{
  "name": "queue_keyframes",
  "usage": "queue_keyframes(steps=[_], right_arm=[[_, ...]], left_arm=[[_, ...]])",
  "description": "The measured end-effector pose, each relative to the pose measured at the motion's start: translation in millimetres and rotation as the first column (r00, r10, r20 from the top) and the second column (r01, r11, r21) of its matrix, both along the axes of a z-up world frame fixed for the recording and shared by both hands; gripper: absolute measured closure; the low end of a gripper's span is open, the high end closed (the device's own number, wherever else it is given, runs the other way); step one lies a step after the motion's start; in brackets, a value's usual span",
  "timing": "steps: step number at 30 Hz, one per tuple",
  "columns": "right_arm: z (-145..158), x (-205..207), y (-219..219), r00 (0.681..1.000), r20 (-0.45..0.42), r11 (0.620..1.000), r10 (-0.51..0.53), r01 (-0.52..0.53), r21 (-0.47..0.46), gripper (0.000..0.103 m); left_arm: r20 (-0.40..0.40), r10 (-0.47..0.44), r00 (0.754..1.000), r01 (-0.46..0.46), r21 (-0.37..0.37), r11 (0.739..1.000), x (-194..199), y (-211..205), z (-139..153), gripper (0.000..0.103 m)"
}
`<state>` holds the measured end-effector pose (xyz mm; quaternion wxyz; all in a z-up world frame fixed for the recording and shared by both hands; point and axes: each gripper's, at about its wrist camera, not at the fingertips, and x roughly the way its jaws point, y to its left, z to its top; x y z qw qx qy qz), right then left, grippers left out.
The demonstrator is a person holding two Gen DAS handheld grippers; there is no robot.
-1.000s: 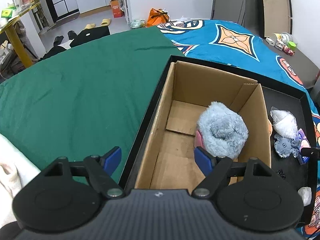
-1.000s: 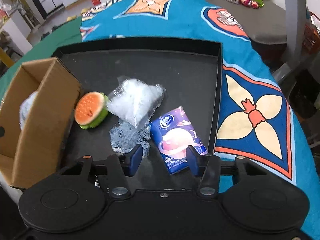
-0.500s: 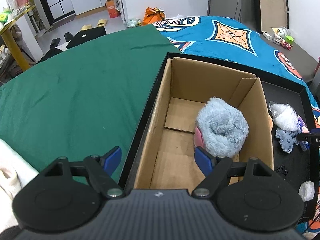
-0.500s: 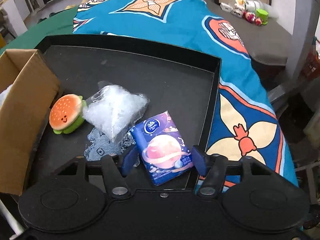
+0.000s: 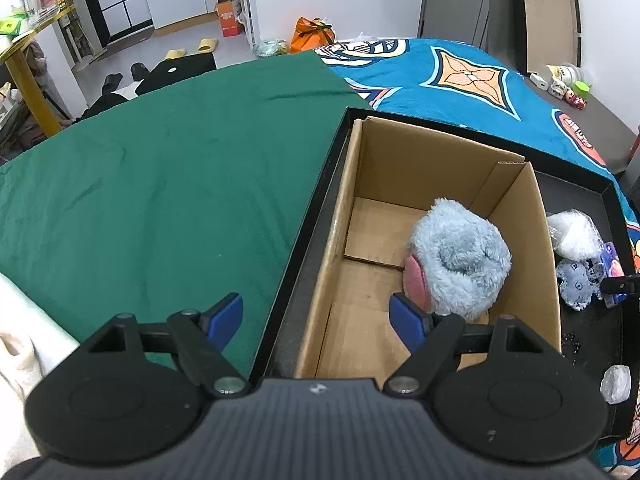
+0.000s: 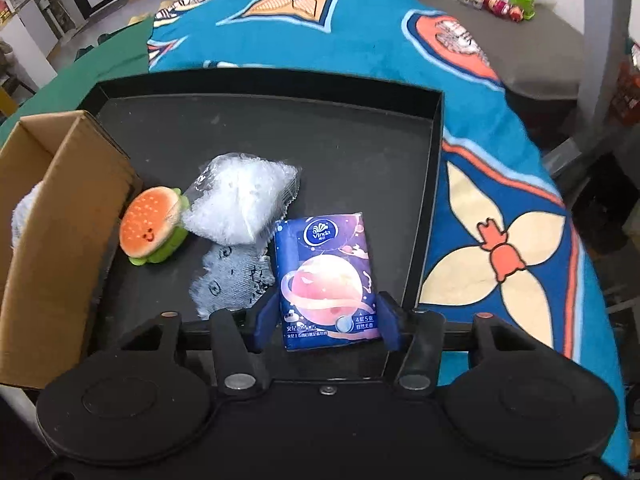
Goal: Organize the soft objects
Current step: 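Lift the purple tissue pack with the right tool and carry it over the box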
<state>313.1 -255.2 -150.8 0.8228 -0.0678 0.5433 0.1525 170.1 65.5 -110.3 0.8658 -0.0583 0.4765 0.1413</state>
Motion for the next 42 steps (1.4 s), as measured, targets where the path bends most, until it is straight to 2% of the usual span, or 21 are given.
queue_keyframes(steps=[16, 24, 30, 39, 42], right_arm=[[58, -24, 25, 0.995, 0.094, 0.999, 0.015, -0.020, 0.045, 0.055], [73, -31, 43, 0.993, 0.116, 0.997, 0.036, -0.044, 0.065, 0.055], [63, -31, 57, 0.995, 0.078, 0.997, 0.067, -0.070, 0.044, 0.055], [87, -43, 81, 0.986, 0.135, 0.992, 0.100, -0.108, 0.060, 0.054], [95, -46, 92, 0.981, 0.157, 0.990, 0.113, -0.125, 0.064, 0.055]], left_arm=[[0.036, -0.031, 0.999, 0.031, -0.008, 0.999, -4, -4, 3, 0.024], [0.059, -0.008, 0.998, 0.011, -0.047, 0.999, -10, 5, 4, 0.024], [0.073, 0.009, 0.997, -0.003, -0.079, 0.997, -14, 12, 5, 0.024], [0.079, 0.036, 0.996, -0.028, -0.105, 0.994, -16, 17, 4, 0.024], [0.080, 0.030, 0.996, -0.021, -0.114, 0.993, -16, 17, 4, 0.027]])
